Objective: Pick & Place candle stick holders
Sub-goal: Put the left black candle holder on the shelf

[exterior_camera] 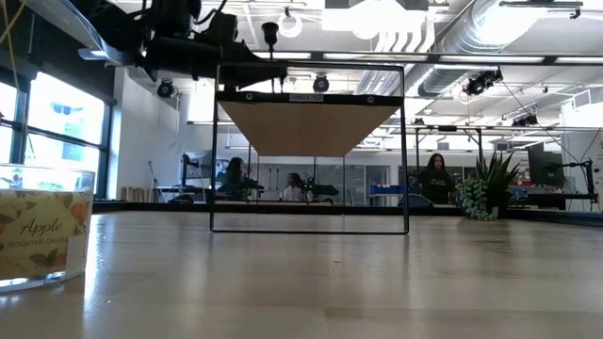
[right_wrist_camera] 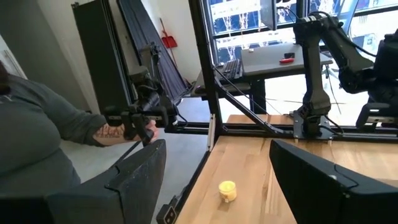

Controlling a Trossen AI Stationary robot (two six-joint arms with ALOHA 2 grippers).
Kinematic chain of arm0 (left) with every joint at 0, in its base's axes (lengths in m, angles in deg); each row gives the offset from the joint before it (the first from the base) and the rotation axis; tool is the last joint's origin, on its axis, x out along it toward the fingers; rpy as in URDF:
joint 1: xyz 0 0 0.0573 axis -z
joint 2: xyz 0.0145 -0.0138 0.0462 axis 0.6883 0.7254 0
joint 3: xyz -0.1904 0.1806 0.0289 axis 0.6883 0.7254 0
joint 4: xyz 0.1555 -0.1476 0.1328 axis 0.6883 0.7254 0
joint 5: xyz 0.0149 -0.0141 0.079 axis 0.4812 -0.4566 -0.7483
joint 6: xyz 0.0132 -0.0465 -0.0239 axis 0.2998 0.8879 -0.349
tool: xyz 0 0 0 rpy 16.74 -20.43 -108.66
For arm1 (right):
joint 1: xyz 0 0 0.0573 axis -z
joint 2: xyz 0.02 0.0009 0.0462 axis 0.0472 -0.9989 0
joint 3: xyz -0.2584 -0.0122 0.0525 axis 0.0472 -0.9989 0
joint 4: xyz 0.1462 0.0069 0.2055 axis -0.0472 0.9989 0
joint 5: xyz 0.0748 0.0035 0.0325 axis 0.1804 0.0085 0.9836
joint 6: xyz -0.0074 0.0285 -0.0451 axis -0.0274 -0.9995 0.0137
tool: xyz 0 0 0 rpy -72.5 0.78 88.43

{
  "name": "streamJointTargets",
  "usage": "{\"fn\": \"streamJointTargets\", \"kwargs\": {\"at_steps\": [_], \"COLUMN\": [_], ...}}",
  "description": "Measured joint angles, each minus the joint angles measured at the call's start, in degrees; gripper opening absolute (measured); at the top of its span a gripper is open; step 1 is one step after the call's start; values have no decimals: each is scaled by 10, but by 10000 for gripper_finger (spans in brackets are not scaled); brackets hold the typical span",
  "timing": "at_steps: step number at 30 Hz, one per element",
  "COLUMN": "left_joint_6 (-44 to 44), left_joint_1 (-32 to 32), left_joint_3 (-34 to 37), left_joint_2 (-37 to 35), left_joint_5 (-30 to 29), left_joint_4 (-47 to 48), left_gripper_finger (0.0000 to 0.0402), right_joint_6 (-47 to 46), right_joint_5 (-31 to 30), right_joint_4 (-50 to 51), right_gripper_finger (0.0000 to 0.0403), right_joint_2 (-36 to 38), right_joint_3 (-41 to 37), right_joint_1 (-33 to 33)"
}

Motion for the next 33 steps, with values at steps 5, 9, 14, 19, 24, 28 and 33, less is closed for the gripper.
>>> {"fn": "streamJointTargets", "kwargs": {"at_steps": [5,9,14,19,24,28,33], "left_joint_6": [-11,-17,-28,-16,-4,-1,2], "left_joint_1": [0,0,0,0,1,1,1], "left_joint_3": [0,0,0,-1,-2,-2,-1], "left_joint_2": [6,5,7,35,66,70,71], "left_joint_5": [-1,0,-1,11,27,29,32], "left_joint_4": [0,3,9,-7,-50,-56,-48], "left_gripper_finger": [8,8,8,8,8,11,36], "right_joint_6": [-2,-3,-3,-2,-1,-4,-14], "right_joint_5": [-1,-12,-16,-17,-22,-23,-24], "right_joint_4": [0,0,0,-1,-1,-1,-1], "right_gripper_finger": [281,281,281,281,281,281,281], "right_joint_2": [0,0,0,0,0,0,0], "right_joint_3": [0,0,0,0,0,0,0], "right_joint_1": [0,0,0,0,0,0,0]}}
